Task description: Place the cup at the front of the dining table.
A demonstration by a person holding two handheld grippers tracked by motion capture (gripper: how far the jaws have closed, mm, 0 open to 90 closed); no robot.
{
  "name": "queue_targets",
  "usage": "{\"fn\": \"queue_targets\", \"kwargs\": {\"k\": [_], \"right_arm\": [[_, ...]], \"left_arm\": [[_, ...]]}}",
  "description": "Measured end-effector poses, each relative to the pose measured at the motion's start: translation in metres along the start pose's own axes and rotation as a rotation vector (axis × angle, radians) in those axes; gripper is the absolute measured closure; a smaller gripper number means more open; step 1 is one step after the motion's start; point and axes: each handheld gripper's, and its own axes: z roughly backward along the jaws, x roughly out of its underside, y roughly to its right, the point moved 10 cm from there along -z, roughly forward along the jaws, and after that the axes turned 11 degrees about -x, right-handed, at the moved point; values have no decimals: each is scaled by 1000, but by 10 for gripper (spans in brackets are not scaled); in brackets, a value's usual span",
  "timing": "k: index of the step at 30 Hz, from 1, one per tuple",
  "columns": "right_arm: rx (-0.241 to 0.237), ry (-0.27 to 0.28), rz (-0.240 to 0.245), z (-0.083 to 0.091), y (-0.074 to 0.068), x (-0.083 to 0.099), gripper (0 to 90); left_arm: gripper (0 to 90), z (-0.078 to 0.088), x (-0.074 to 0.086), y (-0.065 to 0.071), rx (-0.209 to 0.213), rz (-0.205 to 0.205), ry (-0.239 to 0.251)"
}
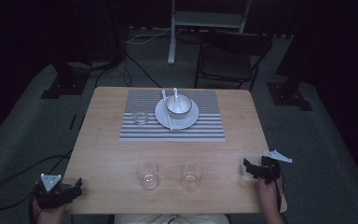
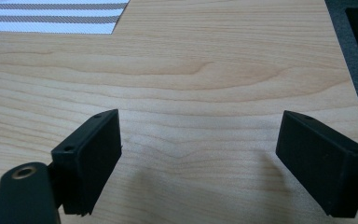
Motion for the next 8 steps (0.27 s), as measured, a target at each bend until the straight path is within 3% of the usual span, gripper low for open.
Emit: {"fn": "queue_targets", "kwargs": {"k": [2,8], "right_arm": [[3,1,0,0,0,0,136],[7,1,-2,0,1,0,136]], "left_arm": [[27,-1,1,-3,-29,-3,-11],[27,-1,1,-3,-36,13,-17]]}}
